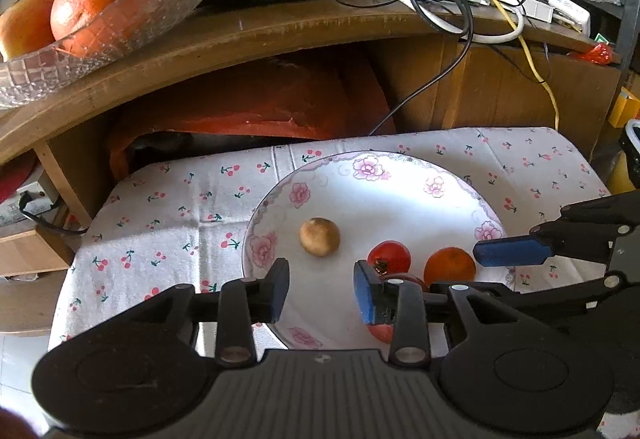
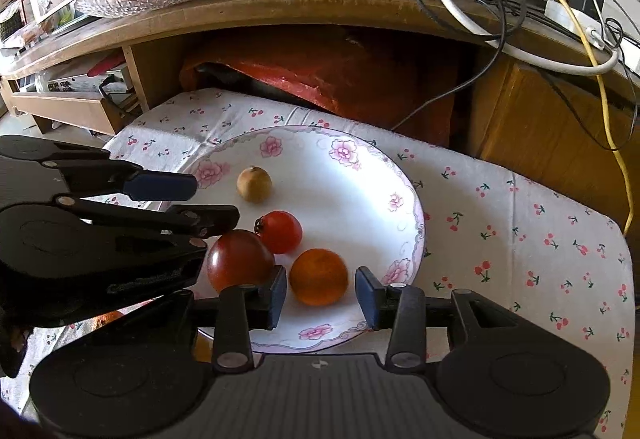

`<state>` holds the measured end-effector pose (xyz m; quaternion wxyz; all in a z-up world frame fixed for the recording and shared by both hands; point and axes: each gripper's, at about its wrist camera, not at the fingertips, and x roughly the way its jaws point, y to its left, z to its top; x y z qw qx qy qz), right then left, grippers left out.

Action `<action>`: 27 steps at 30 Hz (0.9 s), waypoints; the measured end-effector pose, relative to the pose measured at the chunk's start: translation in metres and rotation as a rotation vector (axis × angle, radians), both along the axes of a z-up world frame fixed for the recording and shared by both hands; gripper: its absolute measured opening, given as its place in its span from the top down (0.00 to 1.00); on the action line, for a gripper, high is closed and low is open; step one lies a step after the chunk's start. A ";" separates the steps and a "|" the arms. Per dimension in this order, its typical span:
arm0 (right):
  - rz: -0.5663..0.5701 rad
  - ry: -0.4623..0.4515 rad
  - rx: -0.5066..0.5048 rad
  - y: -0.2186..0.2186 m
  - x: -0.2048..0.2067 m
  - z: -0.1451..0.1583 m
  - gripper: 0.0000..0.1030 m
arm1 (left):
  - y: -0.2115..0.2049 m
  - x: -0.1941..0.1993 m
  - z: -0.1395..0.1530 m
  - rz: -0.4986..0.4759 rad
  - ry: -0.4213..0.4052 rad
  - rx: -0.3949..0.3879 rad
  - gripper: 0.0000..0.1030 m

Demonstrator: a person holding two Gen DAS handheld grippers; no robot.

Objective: Organize fruits
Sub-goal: 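Open the left tool to drop the brown fruit while the right tool drops the mandarin into the bowl, then grasp a mandarin with the left tool while the right tool grasps another mandarin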

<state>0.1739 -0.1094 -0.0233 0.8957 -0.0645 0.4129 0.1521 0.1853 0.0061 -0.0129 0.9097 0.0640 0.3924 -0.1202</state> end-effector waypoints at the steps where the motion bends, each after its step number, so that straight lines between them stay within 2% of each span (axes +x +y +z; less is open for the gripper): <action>1: 0.000 -0.003 -0.002 -0.001 -0.001 0.000 0.66 | 0.000 -0.001 0.001 -0.002 -0.002 0.001 0.58; 16: -0.049 -0.067 0.027 -0.016 -0.012 0.028 0.65 | 0.009 -0.023 0.018 -0.022 -0.024 -0.025 0.57; 27: -0.034 -0.015 0.021 -0.012 -0.054 0.027 0.65 | 0.027 -0.053 0.024 -0.075 -0.002 -0.057 0.57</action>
